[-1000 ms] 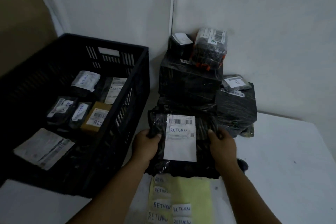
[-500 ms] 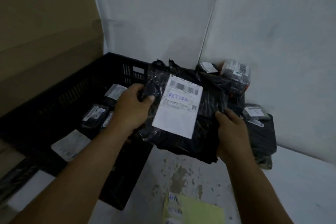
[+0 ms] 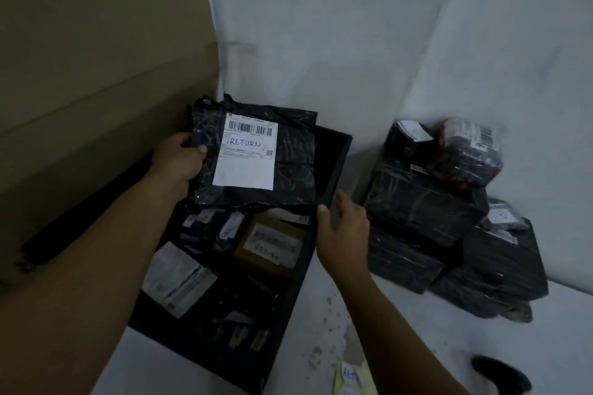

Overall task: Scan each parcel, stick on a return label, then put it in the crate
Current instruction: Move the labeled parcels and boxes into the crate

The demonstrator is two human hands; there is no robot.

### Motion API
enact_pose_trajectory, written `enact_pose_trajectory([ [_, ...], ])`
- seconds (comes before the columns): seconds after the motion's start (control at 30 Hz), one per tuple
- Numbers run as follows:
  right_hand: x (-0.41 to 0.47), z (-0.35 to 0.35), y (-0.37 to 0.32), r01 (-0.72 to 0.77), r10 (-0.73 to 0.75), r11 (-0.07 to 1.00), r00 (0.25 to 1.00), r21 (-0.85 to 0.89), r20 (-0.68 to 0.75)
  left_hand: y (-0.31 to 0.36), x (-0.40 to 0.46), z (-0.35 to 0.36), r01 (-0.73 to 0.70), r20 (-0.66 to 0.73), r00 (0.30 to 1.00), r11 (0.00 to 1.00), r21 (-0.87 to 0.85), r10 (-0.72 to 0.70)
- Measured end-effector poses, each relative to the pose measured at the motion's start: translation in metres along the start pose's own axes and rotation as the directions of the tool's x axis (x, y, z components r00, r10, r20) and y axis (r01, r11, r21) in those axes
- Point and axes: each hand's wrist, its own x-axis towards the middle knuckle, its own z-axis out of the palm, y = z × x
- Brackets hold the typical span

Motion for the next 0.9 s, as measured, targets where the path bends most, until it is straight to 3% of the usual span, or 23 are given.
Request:
enact_pose_trajectory([
  [0.2,-0.004,0.014,0.006,0.004,-0.005,0.997,1.0,-0.075,-0.013,-0.033,0.041,0.021,0.013,0.022,1.0,0.972,0.235,-0.019],
  [0.33,-0.005,0.016,0.007,0.01,-0.013,0.995,1.0,-0.098,-0.027,-0.061,0.049,0.051,0.084,0.145,0.982,0.965,0.249,-0.123],
  [0.47,-0.007,0.016,0.008,0.032,-0.036,0.995,0.999,-0.092,-0.037,-0.075,0.051,0.078,-0.03,0.235,0.97,0.934,0.357,-0.059],
  [0.63,-0.007,0.016,0.008,0.035,-0.038,0.997,0.998,-0.063,-0.044,-0.089,0.051,0.085,-0.257,0.338,0.94,0.74,0.622,0.042],
  [0.77,-0.007,0.016,0.01,0.042,-0.046,0.997,0.998,-0.07,-0.046,-0.097,0.045,0.086,-0.222,0.325,0.943,0.594,0.773,-0.07],
  [0.9,-0.006,0.017,0.011,0.032,-0.035,0.997,0.999,-0.068,-0.039,-0.088,0.039,0.088,-0.225,0.268,0.963,0.458,0.86,-0.032],
])
